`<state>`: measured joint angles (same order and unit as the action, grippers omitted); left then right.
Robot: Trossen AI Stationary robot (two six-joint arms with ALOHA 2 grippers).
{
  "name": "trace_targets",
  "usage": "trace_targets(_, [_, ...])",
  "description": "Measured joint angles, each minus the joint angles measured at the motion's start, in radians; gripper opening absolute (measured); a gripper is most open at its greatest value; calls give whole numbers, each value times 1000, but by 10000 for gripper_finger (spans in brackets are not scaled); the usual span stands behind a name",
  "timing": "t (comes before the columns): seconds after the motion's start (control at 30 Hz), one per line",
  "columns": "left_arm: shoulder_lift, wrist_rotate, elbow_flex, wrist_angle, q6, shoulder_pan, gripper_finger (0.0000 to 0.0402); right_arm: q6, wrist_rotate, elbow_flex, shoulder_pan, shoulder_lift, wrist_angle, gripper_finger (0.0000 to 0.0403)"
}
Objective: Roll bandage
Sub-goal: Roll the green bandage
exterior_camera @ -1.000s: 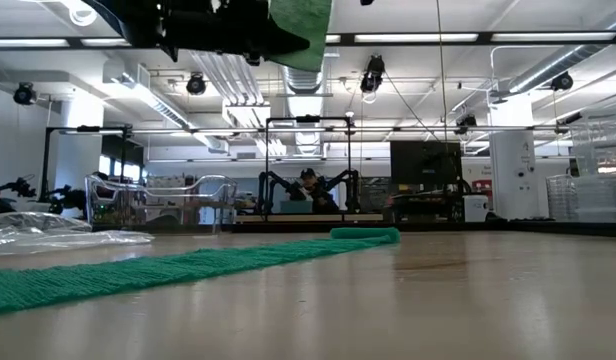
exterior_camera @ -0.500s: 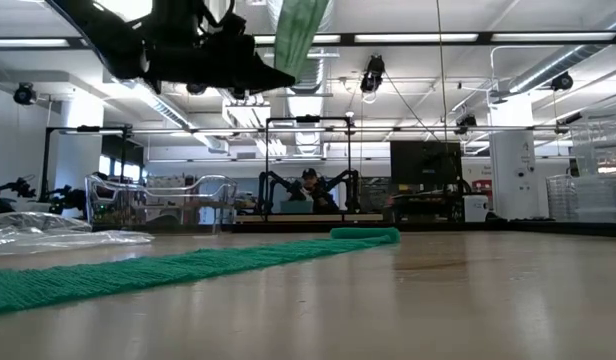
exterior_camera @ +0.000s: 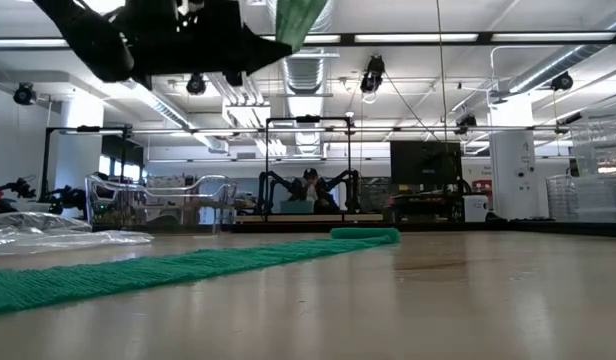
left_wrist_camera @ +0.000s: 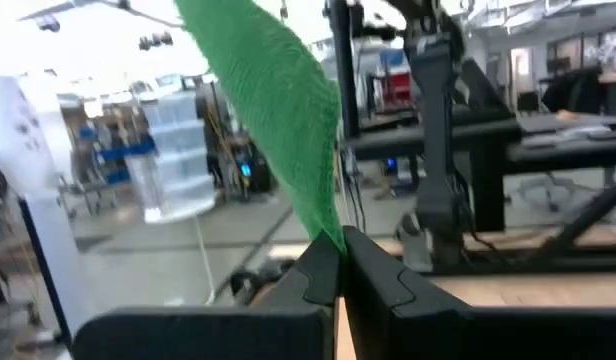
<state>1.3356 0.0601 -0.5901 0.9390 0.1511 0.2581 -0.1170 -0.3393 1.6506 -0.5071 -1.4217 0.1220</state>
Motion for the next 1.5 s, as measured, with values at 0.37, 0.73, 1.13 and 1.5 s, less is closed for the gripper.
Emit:
trace_targets(0.37, [-106, 1, -71, -238, 102, 0, 26, -264, 32, -151, 11, -93, -263, 38])
trace_targets(0.73, [-314, 1, -213, -859, 97, 0, 129, -725, 128, -174, 82, -85, -250, 38])
trace_targets(1.13, [-384, 68, -586, -1114, -3, 2, 225, -1168, 141, -185, 96, -99, -265, 38])
trace_targets(1.5, [-173, 50, -867, -1324, -181, 76, 296, -1599, 142, -186, 100, -194, -375, 38])
